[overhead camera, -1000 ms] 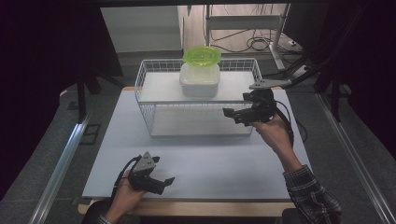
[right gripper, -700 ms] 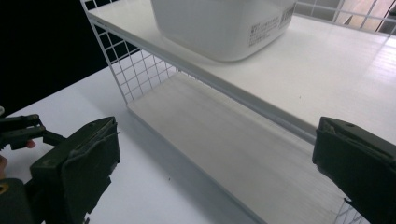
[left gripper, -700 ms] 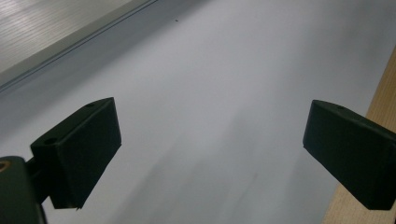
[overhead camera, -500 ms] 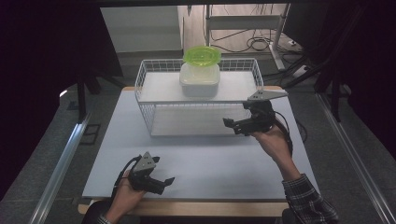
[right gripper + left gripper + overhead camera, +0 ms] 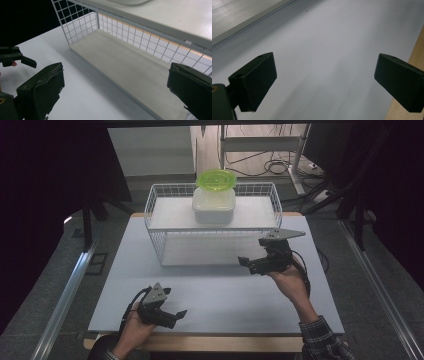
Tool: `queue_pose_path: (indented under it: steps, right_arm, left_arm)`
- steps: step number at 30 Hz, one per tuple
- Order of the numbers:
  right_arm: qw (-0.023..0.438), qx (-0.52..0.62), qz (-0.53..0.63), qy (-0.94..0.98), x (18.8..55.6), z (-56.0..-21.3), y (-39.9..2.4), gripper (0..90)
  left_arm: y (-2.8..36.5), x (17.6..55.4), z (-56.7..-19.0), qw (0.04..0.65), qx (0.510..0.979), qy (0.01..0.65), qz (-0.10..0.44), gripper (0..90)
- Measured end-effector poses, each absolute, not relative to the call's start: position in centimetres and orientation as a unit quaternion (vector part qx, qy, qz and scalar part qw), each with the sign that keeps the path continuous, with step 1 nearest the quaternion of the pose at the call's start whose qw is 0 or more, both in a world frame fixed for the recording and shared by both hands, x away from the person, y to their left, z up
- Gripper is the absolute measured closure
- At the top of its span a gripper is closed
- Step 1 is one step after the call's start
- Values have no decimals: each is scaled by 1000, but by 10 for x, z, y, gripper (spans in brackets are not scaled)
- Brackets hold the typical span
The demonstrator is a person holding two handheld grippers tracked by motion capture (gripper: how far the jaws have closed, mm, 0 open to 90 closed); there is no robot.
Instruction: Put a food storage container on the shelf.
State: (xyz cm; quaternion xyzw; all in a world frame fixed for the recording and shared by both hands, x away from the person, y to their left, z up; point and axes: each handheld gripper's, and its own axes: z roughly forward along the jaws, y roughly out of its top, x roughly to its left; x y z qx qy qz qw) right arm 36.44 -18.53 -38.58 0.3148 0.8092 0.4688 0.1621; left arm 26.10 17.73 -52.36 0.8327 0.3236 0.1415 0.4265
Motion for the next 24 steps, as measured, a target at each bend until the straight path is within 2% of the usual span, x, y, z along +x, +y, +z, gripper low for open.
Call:
queue_pose_path:
  steps: [24]
  right_arm:
    - [151,329,449,817,341,-423,-201,0]
  left_arm:
    - [177,261,-524,425,836,320,134,36]
